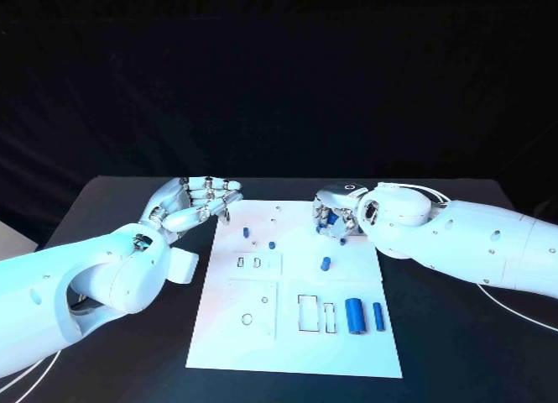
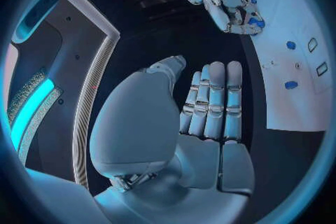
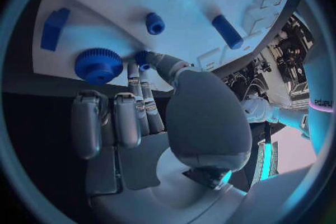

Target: Assemble the parts on the task board

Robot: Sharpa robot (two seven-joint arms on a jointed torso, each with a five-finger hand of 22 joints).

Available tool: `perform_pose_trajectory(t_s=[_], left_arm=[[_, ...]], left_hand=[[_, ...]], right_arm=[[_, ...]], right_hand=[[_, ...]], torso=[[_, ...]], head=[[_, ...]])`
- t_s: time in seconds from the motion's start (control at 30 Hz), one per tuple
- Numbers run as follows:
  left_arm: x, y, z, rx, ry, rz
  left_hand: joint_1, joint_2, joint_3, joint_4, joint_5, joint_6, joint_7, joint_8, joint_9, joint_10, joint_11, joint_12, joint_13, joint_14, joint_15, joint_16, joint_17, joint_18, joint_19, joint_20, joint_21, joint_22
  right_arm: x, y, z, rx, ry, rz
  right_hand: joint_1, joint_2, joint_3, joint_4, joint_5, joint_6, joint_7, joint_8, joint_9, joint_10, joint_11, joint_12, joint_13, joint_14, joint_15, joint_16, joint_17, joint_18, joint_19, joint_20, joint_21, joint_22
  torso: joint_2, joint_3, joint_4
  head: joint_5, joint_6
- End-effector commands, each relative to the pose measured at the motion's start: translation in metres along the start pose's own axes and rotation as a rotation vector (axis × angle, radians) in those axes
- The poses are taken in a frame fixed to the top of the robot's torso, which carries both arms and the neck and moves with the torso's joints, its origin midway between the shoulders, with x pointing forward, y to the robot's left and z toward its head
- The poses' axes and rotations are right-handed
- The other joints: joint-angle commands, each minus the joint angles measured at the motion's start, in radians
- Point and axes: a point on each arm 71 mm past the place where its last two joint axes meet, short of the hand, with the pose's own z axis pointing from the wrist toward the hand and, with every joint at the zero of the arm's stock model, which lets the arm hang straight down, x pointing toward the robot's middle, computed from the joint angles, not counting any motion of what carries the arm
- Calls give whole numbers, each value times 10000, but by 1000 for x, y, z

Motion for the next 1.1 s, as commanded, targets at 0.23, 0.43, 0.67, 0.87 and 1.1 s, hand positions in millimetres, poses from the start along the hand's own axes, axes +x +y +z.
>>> perform_pose_trajectory(t_s=[0.23,0.43,0.67,0.87,1.1], left_arm=[[2,-2,0,53,191,-148],[1,-1,0,49,168,-155],[-1,-1,1,39,104,-157],[-3,0,1,28,38,-148],[-3,0,3,39,47,-153]], left_hand=[[-70,2,60,-21,-52,-57,-8,-21,20,-89,14,-9,11,-105,9,64,14,127,-71,20,31,17],[-62,18,73,-26,-52,-67,-3,-23,24,-103,18,-7,15,-117,14,74,13,127,-81,25,49,28],[-52,26,82,-32,-51,-72,-2,-23,26,-110,19,-5,17,-123,15,81,12,127,-88,28,59,34],[-52,26,82,-32,-51,-72,-2,-23,26,-110,19,-5,17,-123,15,81,12,127,-88,28,59,34],[-42,29,90,-40,-52,-81,0,-26,29,-122,22,-4,19,-132,17,89,11,128,-97,32,72,43]], right_arm=[[0,3,0,-109,-440,-115],[-5,6,-1,-106,-1217,30],[-13,13,-1,13,-2080,173],[-20,24,9,67,-2579,160],[-25,36,26,53,-2907,83]], right_hand=[[182,377,465,-132,-382,342,-109,238,238,460,-138,64,135,612,-202,109,19,-171,142,-58,194,610],[146,511,514,-151,-347,476,-170,369,376,620,-202,76,203,605,-267,126,10,-188,176,-93,255,710],[151,556,527,-186,-329,517,-190,425,441,674,-231,74,229,606,-289,141,19,-206,216,-113,311,800],[143,544,520,-198,-331,524,-190,438,458,679,-231,68,233,609,-293,149,28,-214,236,-119,337,842],[127,532,512,-199,-337,520,-189,441,467,677,-228,61,235,610,-293,154,34,-216,239,-121,342,850]], torso=[[40,-6,16],[37,-21,35],[46,-41,40],[72,-21,47],[95,-22,80]], head=[[-13,34],[-25,76],[-1,159],[43,229],[49,254]])
